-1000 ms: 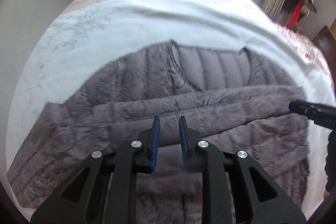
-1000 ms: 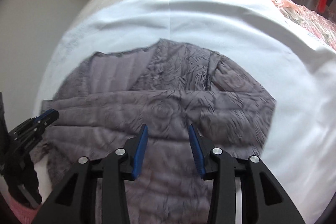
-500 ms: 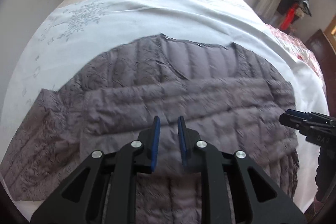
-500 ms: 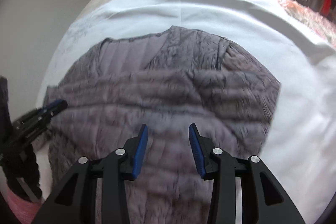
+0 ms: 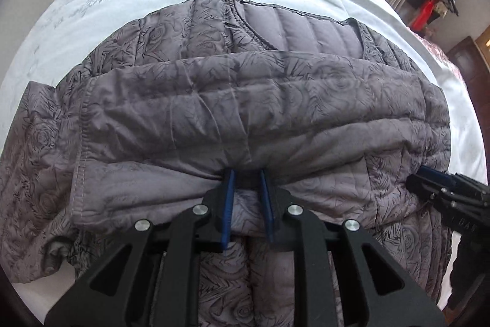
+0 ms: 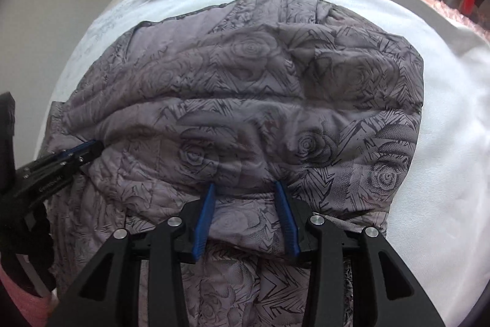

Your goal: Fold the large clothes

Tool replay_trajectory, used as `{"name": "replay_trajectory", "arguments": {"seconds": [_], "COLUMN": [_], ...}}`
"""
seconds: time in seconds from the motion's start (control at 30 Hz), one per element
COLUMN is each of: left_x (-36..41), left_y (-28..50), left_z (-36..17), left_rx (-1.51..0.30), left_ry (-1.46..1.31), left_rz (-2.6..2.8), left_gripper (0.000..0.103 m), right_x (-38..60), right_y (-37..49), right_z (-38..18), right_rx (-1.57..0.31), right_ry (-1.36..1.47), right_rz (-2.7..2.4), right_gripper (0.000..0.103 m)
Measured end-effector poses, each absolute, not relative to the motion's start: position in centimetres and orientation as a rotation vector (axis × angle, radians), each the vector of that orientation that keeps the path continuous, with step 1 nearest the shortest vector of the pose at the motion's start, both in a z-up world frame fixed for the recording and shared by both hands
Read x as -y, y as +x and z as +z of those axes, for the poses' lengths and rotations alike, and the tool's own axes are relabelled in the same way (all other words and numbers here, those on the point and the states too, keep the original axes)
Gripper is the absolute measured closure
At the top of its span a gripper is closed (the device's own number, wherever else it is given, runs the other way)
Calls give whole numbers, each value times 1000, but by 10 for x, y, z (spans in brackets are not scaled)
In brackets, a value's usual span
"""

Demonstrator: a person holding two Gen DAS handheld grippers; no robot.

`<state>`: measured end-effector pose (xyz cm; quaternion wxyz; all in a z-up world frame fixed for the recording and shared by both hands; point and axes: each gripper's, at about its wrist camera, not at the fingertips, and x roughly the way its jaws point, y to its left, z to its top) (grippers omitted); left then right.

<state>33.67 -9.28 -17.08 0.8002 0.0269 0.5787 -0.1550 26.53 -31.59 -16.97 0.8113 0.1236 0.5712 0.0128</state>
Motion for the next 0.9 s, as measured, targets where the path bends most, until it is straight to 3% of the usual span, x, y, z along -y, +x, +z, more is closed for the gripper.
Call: {"name": "replay_trajectory", "arguments": {"seconds": [0.23,0.3,0.4,0.9], "left_x": [74,48,2,-346], "left_y": [324,311,292,187], "left_z": [-133,-113,-98,-117], "left_rx": [-1226,-1189,-1150,-1163], "left_ry": [25,2,-8,-350], "left_rz": [-345,-334,-268,486], "left_gripper": [83,66,52,48], "right_x": [329,327,327,290], "right_y": [241,228,207,195], "right_z": [-125,-113,-102,-122], "right_rx": [-1179,-1171,-1164,-1230], "right_ry": [387,382,379,306], "right_rz": [71,59,63,49], "right_gripper": [57,53,52,51]}}
